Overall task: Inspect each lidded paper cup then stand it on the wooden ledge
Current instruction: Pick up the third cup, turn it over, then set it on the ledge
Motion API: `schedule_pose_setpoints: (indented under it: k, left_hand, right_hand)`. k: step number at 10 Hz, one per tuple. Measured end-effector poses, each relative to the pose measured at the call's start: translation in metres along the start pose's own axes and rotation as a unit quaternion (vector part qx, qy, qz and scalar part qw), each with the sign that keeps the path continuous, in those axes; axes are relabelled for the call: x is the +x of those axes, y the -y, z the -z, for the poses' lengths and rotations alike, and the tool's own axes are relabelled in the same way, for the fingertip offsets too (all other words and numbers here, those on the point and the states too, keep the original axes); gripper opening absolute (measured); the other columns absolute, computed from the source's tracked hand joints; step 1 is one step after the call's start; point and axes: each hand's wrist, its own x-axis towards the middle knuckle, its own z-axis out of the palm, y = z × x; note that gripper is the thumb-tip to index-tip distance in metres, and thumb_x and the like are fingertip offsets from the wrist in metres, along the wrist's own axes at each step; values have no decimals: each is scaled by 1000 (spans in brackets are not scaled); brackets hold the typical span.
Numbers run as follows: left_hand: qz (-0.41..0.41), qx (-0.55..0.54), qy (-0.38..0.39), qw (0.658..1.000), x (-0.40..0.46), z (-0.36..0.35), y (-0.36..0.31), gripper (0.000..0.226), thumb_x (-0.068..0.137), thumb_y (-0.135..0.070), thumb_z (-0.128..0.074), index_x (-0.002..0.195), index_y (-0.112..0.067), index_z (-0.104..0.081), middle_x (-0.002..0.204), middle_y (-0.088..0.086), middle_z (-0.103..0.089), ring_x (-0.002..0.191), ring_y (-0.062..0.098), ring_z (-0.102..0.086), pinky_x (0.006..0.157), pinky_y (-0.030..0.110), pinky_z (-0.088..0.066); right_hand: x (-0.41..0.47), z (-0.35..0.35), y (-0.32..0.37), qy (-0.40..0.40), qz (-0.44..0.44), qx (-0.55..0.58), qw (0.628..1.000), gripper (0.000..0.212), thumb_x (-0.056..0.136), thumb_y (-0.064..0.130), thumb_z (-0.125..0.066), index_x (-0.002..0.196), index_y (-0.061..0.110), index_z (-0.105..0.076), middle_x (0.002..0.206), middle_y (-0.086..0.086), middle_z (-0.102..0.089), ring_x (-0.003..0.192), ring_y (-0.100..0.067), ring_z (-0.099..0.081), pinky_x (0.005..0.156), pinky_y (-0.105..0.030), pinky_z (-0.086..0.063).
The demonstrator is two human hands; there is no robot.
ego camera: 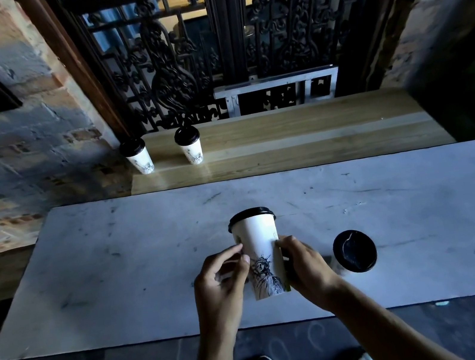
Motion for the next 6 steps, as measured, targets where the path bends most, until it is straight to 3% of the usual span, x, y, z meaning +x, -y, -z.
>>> schedule_pose_setpoints:
  k: [1,2,3,4,5,6]
  left_hand:
    - [-8,11,-11,1000,1,1,-3,23,85,-10,-78,98,-30,-76,95,6,-78,83,10,-75,75,18,-56]
    - [-13,13,-13,1000,1,0,-6,23,86,-10,-78,98,-29,-76,95,4,-78,83,9,-75,75,16,-55]
    - [-13,15,-7,1000,2,-1,-10,21,86,-9,-76,99,-26,-76,96,1,-78,83,5,-74,73,12,-53]
    - [-18,25,-7,999,3,-1,-13,19,88,-11,-75,101,-24,-77,100,-2,-77,85,5,-74,75,14,-54]
    - [-31,41,-2,999,5,-2,-16,18,90,-13,-73,102,-24,-78,103,-5,-76,88,5,-73,78,16,-55]
    - [-44,47,0,998,6,-2,-17,19,90,-11,-72,101,-25,-78,102,-5,-75,88,6,-72,77,15,-54]
  right_hand:
    - [0,-1,2,9,2,1,1000,54,92,33,-49,118,-14,-57,97,-37,-62,76,-31,-62,61,-31,-45]
    - [-2,-3,5,20,5,10,1000,71,78,40,-56,124,-14,-56,105,-43,-61,88,-40,-60,73,-40,-46]
    - [-5,-2,6,35,34,28,998,65,83,38,-52,124,-13,-55,113,-53,-51,94,-39,-54,77,-40,-44]
    - [-5,1,6,48,45,46,997,62,85,39,-50,122,-10,-57,120,-60,-37,97,-41,-51,87,-48,-39]
    - [-3,4,7,50,52,44,996,54,87,38,-47,122,0,-64,120,-56,-45,97,-46,-56,88,-52,-41]
    - [1,9,9,48,52,22,997,46,91,29,-46,125,7,-67,120,-45,-59,98,-50,-62,87,-47,-47]
